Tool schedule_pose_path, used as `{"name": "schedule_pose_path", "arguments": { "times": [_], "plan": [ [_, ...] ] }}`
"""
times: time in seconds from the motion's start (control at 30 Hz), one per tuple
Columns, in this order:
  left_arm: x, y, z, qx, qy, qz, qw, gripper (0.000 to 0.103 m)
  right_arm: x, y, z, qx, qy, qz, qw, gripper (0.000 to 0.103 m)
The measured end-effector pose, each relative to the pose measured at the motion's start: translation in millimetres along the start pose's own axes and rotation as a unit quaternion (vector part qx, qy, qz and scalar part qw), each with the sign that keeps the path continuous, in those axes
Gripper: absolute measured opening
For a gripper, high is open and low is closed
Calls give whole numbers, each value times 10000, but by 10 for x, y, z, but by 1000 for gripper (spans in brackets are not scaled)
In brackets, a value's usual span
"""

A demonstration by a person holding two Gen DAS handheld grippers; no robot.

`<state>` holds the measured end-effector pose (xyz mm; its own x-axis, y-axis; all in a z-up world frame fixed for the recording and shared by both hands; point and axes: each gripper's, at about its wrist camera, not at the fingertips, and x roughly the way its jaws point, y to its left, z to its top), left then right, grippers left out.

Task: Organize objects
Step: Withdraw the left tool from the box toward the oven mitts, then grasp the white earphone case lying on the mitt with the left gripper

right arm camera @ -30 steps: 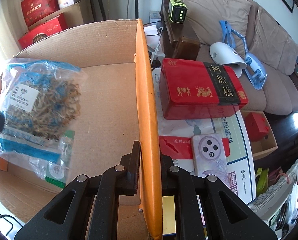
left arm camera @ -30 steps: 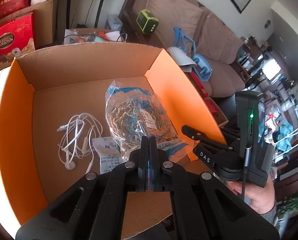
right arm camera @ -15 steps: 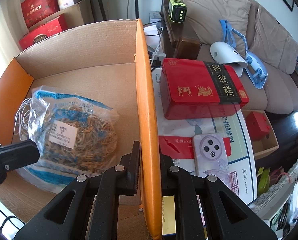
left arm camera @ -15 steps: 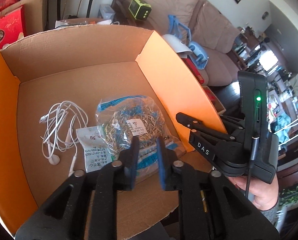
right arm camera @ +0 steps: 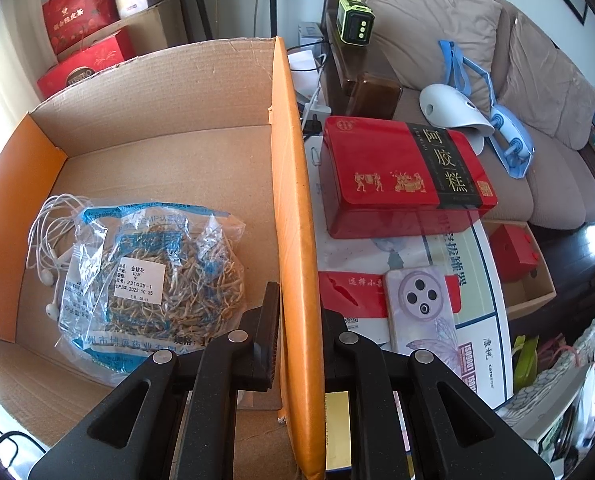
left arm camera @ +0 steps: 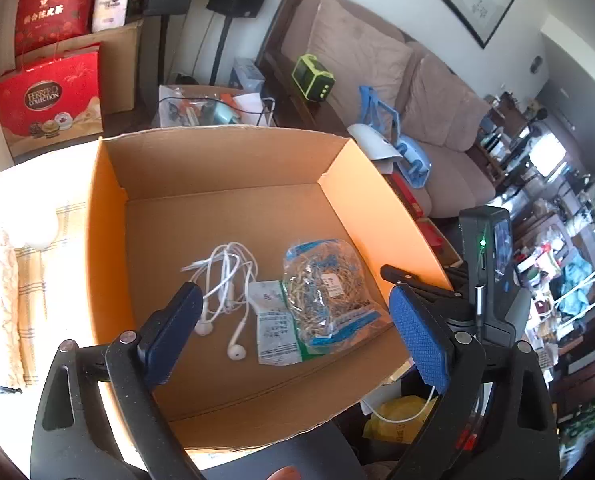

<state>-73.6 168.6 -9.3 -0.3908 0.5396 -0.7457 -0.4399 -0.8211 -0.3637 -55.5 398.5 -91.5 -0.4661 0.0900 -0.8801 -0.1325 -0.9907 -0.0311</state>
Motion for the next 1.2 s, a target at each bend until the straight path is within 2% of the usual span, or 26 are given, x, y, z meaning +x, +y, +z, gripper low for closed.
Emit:
{"name": "schedule_pose_path", "arguments": {
  "times": [0.17,0.4,0.67,0.77,0.87,0.97,1.07,1.2],
  "plan": [
    [-155,236,21,-155,-124,178,9996,95,1,3,-3,-17,6,-21,10000,12],
    [-381,533,-23,-215,-227,513,9982,103,1,4,-4,-23,6,-22,10000,12],
    [-633,956,-110,-445,-321,1017,9933,103,2,13,-11,-30,12,-35,10000,12],
    [-754,1164,-145,-569,-401,1232,9899,103,4,16,-11,-29,16,-40,10000,12],
    [-856,1400,-187,-625,-487,1662,9829,103,8,23,-11,-41,20,-68,10000,13],
    [-927,1722,-244,-841,-488,1814,9786,103,9,24,-13,-39,19,-70,10000,13],
    [-962,2021,-292,-990,-494,2134,9707,103,8,24,-14,-40,20,-77,10000,13],
    [-950,2310,-350,-1137,-457,2244,9668,103,12,30,-14,-43,20,-89,9999,13]
  ]
}}
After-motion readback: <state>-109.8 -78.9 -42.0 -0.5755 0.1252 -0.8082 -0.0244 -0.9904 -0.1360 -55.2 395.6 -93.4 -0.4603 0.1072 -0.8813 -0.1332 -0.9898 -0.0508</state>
